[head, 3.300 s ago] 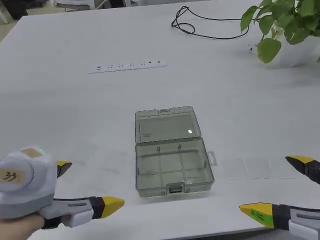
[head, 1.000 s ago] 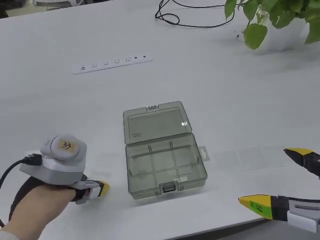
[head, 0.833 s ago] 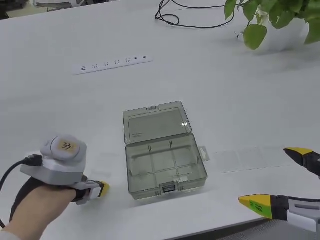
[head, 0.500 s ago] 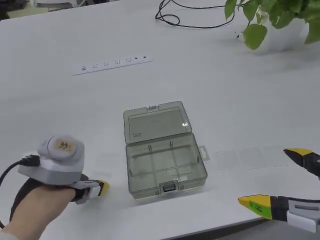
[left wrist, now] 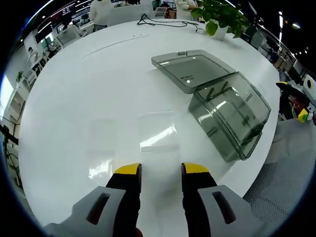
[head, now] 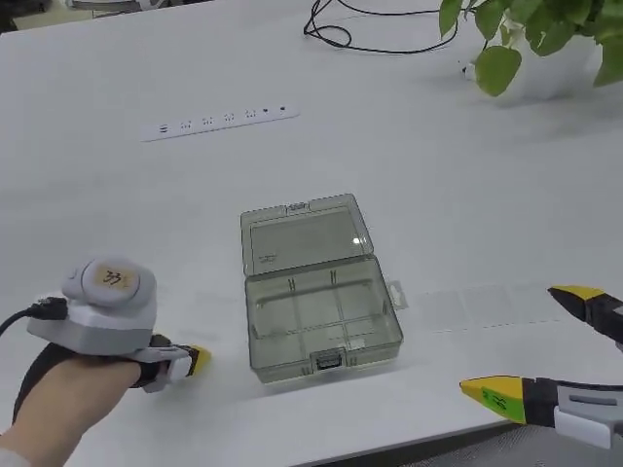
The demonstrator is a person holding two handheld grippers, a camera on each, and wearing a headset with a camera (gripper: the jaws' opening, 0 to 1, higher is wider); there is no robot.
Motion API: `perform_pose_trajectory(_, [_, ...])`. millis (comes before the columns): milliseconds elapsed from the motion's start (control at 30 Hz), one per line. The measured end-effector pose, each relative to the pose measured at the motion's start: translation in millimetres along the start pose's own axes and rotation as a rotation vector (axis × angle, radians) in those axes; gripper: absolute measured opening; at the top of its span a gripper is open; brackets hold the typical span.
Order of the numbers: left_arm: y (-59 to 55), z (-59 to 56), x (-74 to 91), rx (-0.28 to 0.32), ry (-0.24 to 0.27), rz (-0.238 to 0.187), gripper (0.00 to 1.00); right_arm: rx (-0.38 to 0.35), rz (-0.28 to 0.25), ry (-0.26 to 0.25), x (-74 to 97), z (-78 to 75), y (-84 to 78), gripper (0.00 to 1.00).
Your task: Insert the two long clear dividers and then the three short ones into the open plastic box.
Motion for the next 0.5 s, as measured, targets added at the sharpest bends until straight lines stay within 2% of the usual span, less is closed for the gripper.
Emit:
perform_pose_trajectory(400, [-1.0, 4.8, 5.2, 0.049, -0.011, -0.047, 0.3, 0.003, 0.0, 0.012, -3.4, 1.8, 7.1, 0.98])
perform_pose_trajectory(500, [1.5, 4.6, 10.3, 0.063, -0.016, -0.076, 0.3, -0.007, -0.003, 0.014, -4.4, 1.6, 9.9, 0.97])
Point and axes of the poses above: the centre of the closed fingertips' face, and the gripper's own axes: x roughly backward along the fingers, z roughly to its left, y roughly out of its top, the point moved 7 cm from there along x, roughly backward along the fingers, and after that the axes turned 5 degrees about z, right-handed, at the moved point
